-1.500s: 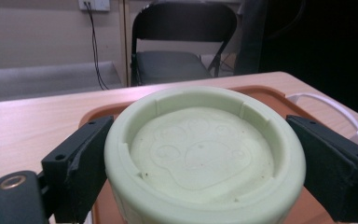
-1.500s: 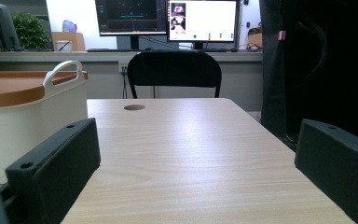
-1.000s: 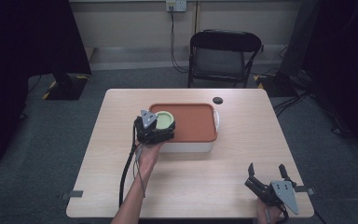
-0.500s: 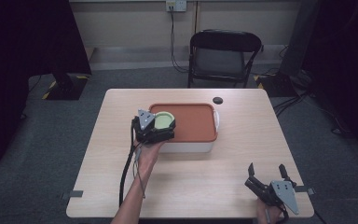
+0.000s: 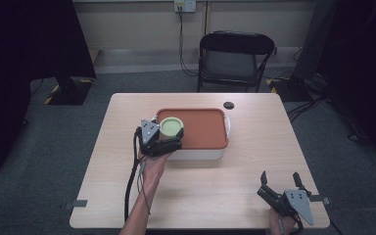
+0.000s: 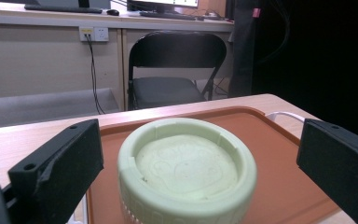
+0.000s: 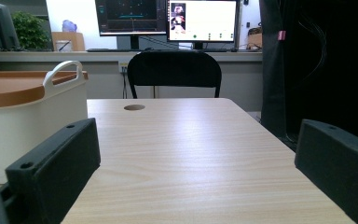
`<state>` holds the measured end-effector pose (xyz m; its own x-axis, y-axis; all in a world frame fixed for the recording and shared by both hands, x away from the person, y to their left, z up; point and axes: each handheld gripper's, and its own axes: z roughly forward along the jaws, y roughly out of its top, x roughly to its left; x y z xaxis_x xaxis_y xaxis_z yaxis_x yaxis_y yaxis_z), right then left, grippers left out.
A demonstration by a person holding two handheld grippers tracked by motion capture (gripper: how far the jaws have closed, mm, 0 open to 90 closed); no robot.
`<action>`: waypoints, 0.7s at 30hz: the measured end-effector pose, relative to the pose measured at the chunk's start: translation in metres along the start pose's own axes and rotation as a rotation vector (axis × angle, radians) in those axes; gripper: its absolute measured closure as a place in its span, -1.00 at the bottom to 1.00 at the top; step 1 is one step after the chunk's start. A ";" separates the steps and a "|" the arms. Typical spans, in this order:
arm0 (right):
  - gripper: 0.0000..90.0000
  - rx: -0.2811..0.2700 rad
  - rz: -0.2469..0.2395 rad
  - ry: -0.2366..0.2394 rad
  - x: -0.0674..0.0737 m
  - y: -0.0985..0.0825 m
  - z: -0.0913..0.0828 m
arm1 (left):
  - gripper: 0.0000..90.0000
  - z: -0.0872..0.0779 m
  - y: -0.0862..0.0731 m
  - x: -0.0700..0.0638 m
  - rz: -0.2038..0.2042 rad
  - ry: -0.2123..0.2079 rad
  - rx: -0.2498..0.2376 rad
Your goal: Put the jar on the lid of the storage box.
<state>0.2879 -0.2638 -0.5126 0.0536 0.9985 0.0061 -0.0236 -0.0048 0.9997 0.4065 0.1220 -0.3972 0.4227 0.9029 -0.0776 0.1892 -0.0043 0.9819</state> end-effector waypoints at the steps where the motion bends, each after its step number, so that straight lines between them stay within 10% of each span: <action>1: -1.00 0.000 0.000 0.000 0.000 0.000 0.000 | -1.00 -0.002 0.000 0.000 0.002 0.001 -0.005; 21: -1.00 0.000 0.000 -0.003 0.000 0.000 0.000 | -0.98 -0.043 -0.026 -0.015 0.030 -0.021 -0.076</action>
<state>0.2878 -0.2637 -0.5126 0.0562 0.9984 0.0058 -0.0238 -0.0045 0.9997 0.3571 0.1274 -0.4146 0.4458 0.8937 -0.0511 0.1090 0.0024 0.9940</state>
